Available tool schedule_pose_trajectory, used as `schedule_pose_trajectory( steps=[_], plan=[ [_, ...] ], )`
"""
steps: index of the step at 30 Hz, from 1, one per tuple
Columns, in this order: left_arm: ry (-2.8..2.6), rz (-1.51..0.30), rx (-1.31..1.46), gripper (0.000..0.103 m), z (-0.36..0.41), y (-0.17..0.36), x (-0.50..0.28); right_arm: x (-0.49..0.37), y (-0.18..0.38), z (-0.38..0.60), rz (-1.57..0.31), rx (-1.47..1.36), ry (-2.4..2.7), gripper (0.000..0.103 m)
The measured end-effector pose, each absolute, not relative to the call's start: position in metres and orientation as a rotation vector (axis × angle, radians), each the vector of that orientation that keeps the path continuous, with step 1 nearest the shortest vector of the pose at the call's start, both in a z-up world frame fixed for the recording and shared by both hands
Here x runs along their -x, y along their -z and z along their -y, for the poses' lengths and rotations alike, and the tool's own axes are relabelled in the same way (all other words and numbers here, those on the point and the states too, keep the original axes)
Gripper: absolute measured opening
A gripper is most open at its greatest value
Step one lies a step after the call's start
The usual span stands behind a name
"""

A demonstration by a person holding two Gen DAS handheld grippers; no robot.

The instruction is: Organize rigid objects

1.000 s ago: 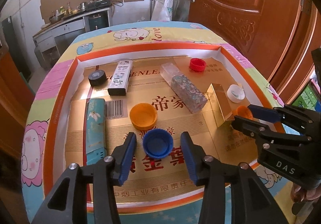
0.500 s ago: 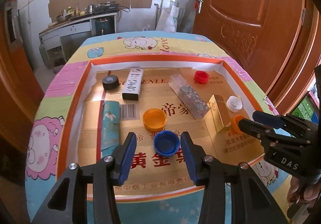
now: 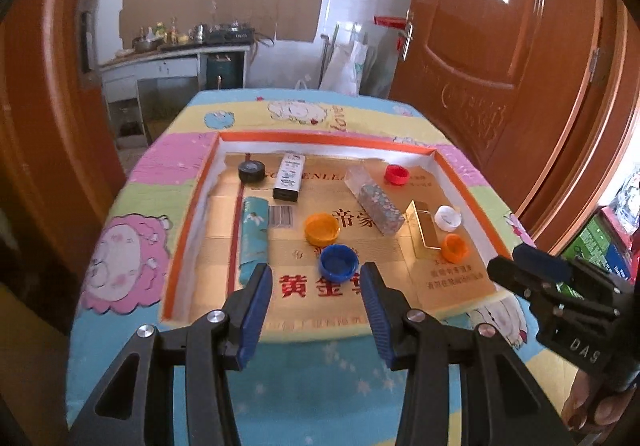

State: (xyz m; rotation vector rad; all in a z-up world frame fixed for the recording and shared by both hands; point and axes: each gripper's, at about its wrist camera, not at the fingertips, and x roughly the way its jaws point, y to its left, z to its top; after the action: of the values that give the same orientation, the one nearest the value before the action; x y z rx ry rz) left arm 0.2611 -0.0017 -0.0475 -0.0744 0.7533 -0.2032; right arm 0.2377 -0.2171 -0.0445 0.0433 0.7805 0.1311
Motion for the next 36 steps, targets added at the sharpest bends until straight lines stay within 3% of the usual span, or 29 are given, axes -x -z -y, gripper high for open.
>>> schedule_pose_trajectory(
  steps=[9, 25, 36],
  plan=[
    [0.079, -0.544, 0.103, 0.046, -0.022, 0.025, -0.176, -0.173, 0.033, 0.198, -0.672, -0.05, -0.08, 0.047],
    [0.052, -0.469, 0.115, 0.046, -0.05, 0.018, -0.078, -0.049, 0.008, 0.148, -0.43, -0.013, -0.005, 0.047],
    [-0.035, -0.4, 0.043, 0.046, -0.049, 0.007, -0.034, -0.01, -0.003, 0.138, -0.416, 0.005, -0.023, 0.047]
  ],
)
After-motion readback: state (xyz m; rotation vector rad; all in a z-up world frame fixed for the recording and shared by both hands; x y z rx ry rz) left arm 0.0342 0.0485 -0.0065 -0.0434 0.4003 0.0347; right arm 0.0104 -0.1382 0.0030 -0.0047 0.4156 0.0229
